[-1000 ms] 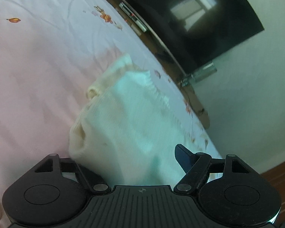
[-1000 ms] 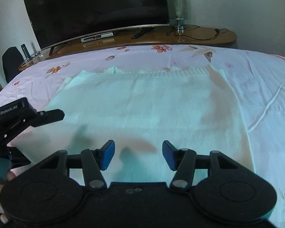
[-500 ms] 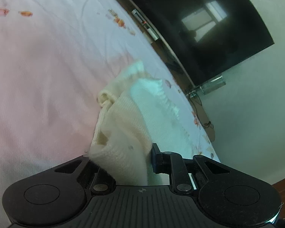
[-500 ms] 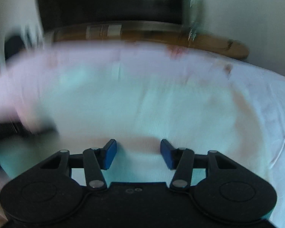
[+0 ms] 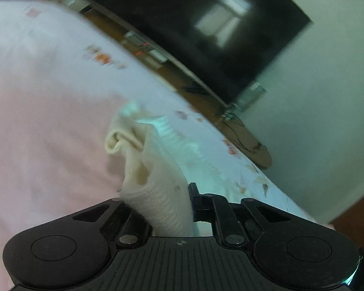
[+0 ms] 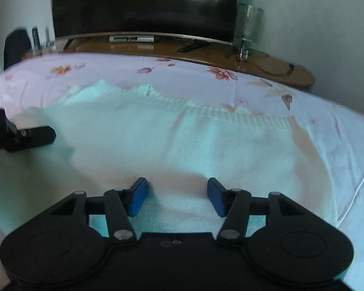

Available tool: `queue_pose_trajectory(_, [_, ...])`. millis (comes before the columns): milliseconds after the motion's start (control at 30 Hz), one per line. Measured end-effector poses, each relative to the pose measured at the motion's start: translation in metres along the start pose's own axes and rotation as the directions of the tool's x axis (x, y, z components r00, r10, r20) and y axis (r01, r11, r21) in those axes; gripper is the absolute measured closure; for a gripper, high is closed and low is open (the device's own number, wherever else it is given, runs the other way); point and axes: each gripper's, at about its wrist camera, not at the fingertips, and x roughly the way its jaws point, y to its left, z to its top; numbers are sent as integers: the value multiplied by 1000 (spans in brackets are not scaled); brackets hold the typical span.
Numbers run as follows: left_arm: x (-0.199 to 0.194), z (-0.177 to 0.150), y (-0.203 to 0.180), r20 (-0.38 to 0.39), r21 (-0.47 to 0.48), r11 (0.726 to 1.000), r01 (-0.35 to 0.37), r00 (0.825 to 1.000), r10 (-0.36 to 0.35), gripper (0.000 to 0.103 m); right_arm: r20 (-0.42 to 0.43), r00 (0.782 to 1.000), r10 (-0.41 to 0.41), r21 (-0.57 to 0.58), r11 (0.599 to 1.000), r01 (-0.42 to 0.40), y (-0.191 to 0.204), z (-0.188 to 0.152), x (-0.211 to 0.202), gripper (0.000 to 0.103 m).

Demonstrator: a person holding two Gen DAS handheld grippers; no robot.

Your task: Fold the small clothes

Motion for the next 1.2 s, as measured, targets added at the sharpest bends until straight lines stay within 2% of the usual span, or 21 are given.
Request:
queue_pose_trajectory(167, [6,0,-35,-26,113,991,70,997,-67,95,33,999,35,117,992,-38,-28,0,-13,49])
queue_pose_trajectory(300, [16,-20,-63,-115,167,974,149,985,-131,95,45,999,26,199,979,-35,-59,-1,-26,48])
queue_pose_trajectory(367, [24,-35,-77,-171,199,964,177,975,-143,95,52,999,13,234,972,-25,-76,-5,-32,48])
queue_pose_trajectory(567, [34,-80,-99,-349,251,930,268,921,-172,95,62,998,-12,339,941,-10,-121,-25,-55,48])
queue_pose_trajectory(633, [28,-85,-103,-340,288,922,260,928,-155,95,60,998,10,379,925,-32,-132,-29,-59,48])
queue_pose_trajectory(700, [27,-81,-109,-362,319,911,261,922,-138,94,58,997,46,405,912,-66,-137,-31,-58,48])
queue_pose_trajectory(800, [15,-82,-120,-366,391,884,258,924,-108,94,64,995,81,437,894,-100,-138,-31,-59,45])
queue_pose_trajectory(967, [-5,-79,-119,-388,366,890,271,914,-119,91,72,989,131,447,882,-149,-136,-21,-61,37])
queue_pose_trajectory(1100, [-36,-71,-101,-398,339,899,276,908,-129,74,45,984,172,461,870,-173,-134,-16,-60,37])
queue_pose_trajectory(1200, [-55,-55,-92,-346,363,898,250,931,-119,65,20,977,211,496,847,-193,-137,-18,-49,37])
